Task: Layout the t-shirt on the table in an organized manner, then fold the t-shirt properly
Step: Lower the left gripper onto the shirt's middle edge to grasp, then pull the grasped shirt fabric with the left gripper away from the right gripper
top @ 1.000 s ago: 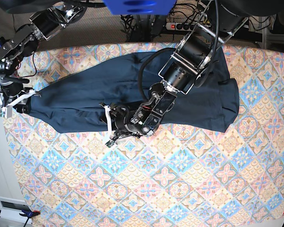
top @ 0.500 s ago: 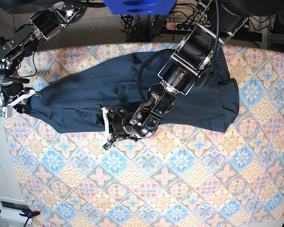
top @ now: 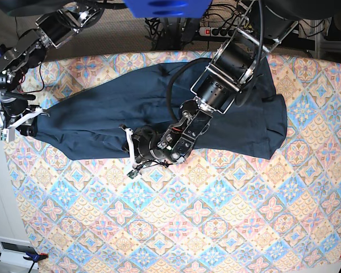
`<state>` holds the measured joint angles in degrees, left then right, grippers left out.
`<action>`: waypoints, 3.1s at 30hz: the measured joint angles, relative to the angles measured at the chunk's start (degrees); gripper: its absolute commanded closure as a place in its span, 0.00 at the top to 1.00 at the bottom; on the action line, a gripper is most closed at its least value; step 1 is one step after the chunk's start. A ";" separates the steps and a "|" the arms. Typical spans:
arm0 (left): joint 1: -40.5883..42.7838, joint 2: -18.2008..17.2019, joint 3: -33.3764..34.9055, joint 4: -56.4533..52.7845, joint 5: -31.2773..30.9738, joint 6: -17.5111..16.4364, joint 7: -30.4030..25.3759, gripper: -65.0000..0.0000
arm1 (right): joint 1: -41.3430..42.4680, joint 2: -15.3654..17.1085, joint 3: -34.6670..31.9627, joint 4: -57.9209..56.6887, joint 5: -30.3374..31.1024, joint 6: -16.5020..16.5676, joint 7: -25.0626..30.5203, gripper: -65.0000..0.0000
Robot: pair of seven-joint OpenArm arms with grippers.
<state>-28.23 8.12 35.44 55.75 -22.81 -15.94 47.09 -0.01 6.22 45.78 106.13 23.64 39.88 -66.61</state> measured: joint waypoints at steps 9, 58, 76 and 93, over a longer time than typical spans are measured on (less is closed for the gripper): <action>-0.04 0.02 -0.44 -0.04 -0.39 -0.15 -6.58 0.00 | -0.04 -0.02 0.13 0.00 0.17 -0.02 -0.04 0.22; 0.85 -2.45 -3.45 -0.04 -20.96 14.56 0.92 0.56 | -0.04 0.04 0.17 0.00 0.17 -0.02 -0.02 0.22; 1.36 -0.33 -3.67 -4.59 -21.16 14.25 -8.00 0.00 | -0.02 0.11 0.07 0.00 0.22 0.00 -0.04 0.22; -6.23 -4.50 -10.21 -0.68 -27.43 14.45 -10.05 0.00 | -6.58 0.35 -6.71 0.04 0.85 -0.07 -0.72 0.22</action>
<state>-34.46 3.62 25.23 55.07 -50.24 -1.50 37.04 -6.59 6.57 39.07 106.17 24.49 39.81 -67.33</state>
